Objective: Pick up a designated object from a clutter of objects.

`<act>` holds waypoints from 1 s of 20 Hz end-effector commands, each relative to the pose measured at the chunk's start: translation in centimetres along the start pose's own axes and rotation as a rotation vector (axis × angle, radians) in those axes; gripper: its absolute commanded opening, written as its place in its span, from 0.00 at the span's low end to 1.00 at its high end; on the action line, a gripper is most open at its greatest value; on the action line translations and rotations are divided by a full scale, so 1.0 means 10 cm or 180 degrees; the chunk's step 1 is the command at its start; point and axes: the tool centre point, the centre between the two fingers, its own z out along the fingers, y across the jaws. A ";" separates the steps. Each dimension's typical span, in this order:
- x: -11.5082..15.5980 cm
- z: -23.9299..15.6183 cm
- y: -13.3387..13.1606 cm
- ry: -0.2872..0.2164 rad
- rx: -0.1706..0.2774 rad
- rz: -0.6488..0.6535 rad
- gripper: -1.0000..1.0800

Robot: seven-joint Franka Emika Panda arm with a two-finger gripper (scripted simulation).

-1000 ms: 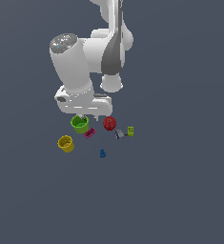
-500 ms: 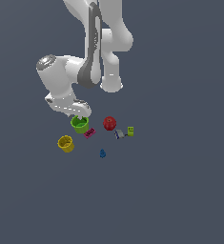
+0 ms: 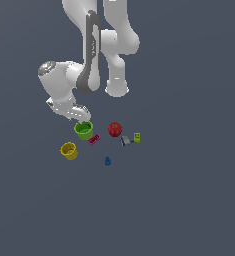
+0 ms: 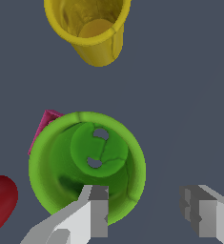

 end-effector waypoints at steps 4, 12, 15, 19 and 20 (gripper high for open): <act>0.00 0.05 0.00 0.0002 0.0000 -0.0003 0.62; -0.01 0.29 0.02 0.0003 -0.0005 0.0006 0.62; -0.01 0.31 0.01 0.0004 -0.0003 0.0005 0.62; -0.01 0.31 0.01 0.0004 -0.0003 0.0005 0.00; -0.01 0.31 0.01 0.0004 -0.0003 0.0005 0.00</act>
